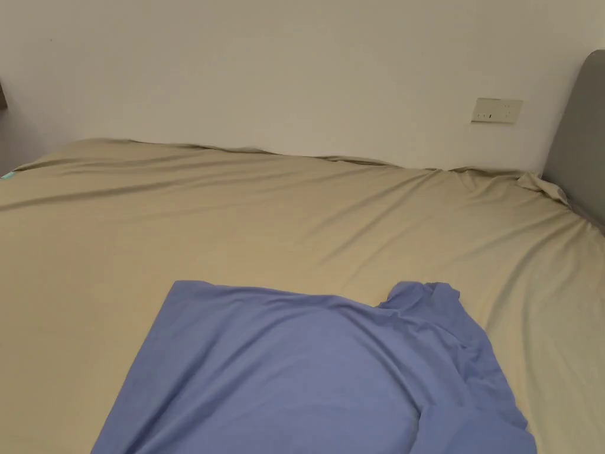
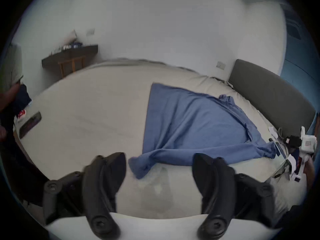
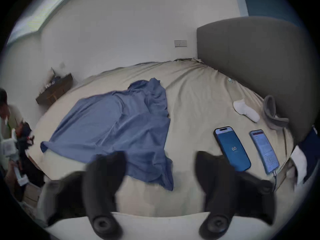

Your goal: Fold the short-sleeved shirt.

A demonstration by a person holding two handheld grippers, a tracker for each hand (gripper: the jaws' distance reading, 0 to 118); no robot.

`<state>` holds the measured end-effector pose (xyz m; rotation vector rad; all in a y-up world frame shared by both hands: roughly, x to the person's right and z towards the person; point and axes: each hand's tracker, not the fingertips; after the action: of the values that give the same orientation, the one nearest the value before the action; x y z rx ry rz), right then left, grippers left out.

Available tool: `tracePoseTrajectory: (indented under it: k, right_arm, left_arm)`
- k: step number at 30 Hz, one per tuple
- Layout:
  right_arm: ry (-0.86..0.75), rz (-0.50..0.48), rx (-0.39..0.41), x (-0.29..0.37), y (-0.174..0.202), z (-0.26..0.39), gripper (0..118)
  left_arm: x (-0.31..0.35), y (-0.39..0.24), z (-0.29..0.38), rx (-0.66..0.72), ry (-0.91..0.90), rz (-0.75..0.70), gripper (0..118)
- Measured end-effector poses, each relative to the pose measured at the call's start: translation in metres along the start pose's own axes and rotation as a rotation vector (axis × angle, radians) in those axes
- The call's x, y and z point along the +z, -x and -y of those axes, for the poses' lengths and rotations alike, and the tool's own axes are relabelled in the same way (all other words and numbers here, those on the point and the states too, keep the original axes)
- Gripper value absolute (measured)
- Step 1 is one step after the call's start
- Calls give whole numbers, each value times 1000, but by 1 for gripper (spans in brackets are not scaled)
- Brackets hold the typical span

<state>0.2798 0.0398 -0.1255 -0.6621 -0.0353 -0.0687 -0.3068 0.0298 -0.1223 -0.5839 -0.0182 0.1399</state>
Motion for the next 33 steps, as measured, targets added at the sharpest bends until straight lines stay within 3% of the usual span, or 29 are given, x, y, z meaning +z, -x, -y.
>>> tracePoseTrajectory:
  k: [1,2,3,5,9,11,12,13,15,16,22,23,24,25,26,28,29,33]
  right_arm:
    - [14,7,14,-2,8,4,10]
    - [21,4,13,-5,12,8,3]
    - [21,17,19,-7,16,13,3]
    - [79,-74,-14,-10,17,18,3]
    - [77,-50,61,-9,29,24,3]
    - [79,-58,58,-8,28,22,3]
    - [81,-70,50,-8,27,20,3]
    - [82,-75,46,-9,27,20,3]
    - [90,-73,43,-13,25,17,3]
    - [95,-71,42,-15,23,16,3]
    - [124,-72,21,-28,19,15,3]
    - [134,-70,19,-32,18,14,3]
    - [148,-63,19,-36,18,13,3]
    - [155,-55,18,-39,17,12,5]
    - [168,-55,9,-43,16,10,26]
    - [218,-62,-10,-52,13,7,84]
    - [246,-79,-12,-58,11,7,95]
    - [234,-67,32,-74,15,5,94]
  left_arm:
    - [0,-6,4,7,9,-1,25]
    - [-2,-10,6,7,15,-8,0]
    - [-6,-16,10,0,31,-52,0]
    - [-13,-19,17,-6,69,-78,0]
    - [-33,-2,29,18,127,-89,0]
    - [-39,6,26,11,163,-142,0]
    - [-44,10,24,13,182,-158,3]
    - [-49,13,22,15,192,-173,19]
    - [-54,18,16,41,196,-159,74]
    - [-57,21,15,51,191,-141,83]
    - [-83,15,8,14,215,-104,83]
    - [-88,16,8,6,234,-84,80]
    - [-91,16,8,1,240,-76,69]
    - [-92,15,9,-12,244,-67,41]
    - [-92,10,8,-37,232,-72,5]
    - [-91,10,9,-61,215,-84,5]
    - [-92,12,8,-54,227,-67,5]
    - [-90,9,6,-53,228,-62,5]
